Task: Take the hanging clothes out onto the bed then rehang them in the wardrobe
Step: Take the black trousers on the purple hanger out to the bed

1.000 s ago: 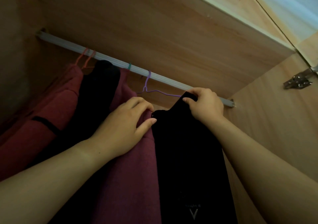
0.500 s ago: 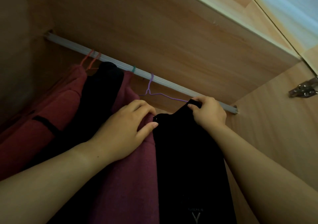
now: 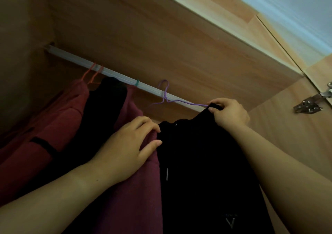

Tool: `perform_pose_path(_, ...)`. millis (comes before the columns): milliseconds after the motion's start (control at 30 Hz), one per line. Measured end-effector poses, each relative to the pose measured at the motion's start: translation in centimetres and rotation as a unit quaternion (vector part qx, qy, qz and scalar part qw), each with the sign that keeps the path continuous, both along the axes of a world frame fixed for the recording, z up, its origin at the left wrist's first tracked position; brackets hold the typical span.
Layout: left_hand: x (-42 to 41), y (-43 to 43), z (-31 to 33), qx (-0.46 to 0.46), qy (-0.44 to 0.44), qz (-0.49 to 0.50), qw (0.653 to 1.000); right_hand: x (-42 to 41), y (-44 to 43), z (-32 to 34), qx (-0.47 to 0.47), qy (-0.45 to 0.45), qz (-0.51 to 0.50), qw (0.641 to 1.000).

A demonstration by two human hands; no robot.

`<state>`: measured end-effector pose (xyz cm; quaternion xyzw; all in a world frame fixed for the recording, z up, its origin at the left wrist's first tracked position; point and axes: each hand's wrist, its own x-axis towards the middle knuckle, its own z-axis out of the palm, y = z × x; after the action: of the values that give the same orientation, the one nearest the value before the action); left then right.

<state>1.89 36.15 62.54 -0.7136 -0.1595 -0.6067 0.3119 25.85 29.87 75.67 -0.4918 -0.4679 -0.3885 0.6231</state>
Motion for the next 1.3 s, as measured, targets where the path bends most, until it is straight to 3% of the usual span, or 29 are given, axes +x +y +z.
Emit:
perform_pose_path(200, 0.1, 0.1, 0.1, 0.004, -0.001, -0.009, 1.000, 1.9, -0.7, -1.0, 0.001, 0.000, -0.025, 1.000)
perform_pose_path(433, 0.5, -0.1, 0.3, 0.006, -0.017, 0.009, 1.000, 6.1, -1.9, -5.0, 0.005, -0.004, 0.023, 1.000)
perform_pose_path(767, 3.5, -2.1, -1.8, -0.067, -0.018, 0.148, 0.987, 7.8, -7.4, -15.1, 0.007, -0.019, -0.052, 0.998)
perform_pose_path(1000, 6.9, -2.9, -6.7, -0.070, -0.029, 0.170, 0.983, 10.8, -11.0, -20.8, 0.016, -0.030, -0.080, 0.996)
perform_pose_path(1167, 9.2, -3.0, -11.6, -0.061, -0.041, 0.155, 0.985, 12.9, -13.5, -25.0, 0.026, -0.056, 0.005, 0.998)
perform_pose_path(1300, 11.0, -3.7, -15.2, -0.030, 0.014, 0.153, 0.988, 14.1, -16.3, -28.5, 0.001, -0.024, -0.029, 0.999)
